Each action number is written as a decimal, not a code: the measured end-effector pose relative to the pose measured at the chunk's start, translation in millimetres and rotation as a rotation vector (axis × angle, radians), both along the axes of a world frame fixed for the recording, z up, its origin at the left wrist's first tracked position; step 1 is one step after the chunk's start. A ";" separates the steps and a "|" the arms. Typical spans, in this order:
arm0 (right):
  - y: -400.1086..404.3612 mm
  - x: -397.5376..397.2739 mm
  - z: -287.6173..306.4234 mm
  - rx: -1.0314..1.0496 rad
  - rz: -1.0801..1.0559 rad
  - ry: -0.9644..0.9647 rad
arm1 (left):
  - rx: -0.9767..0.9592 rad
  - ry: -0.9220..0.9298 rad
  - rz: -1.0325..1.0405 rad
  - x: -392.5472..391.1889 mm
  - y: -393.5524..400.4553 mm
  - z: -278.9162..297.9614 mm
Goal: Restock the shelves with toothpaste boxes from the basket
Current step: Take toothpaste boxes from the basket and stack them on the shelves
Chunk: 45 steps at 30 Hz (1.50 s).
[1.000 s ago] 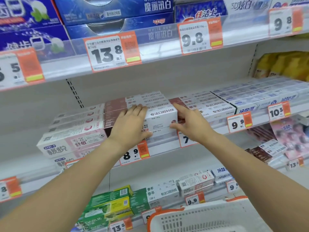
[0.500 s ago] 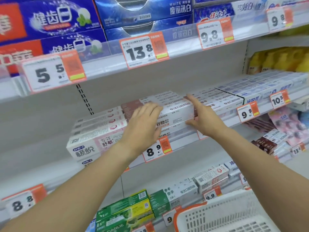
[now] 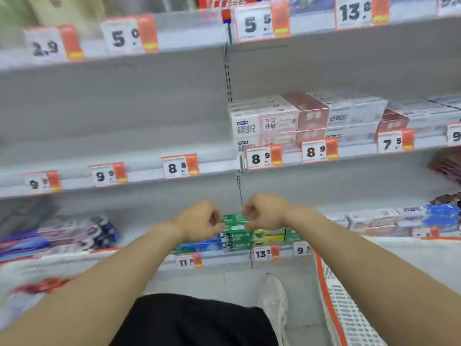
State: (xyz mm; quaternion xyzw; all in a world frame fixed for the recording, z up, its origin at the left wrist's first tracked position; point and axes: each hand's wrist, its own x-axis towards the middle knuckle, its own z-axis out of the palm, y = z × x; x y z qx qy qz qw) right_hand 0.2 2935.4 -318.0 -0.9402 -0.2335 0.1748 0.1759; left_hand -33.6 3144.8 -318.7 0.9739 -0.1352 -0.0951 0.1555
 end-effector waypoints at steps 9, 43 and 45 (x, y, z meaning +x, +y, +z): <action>224.7 -22.6 -61.3 0.158 0.300 0.085 | -0.050 0.056 0.530 -96.8 239.3 -64.6; 373.7 -77.0 -3.8 0.441 0.252 0.847 | -0.723 0.099 0.824 -192.1 283.7 14.6; 364.5 -75.3 -1.4 0.505 0.209 0.857 | -0.402 0.038 0.804 -190.6 296.6 10.6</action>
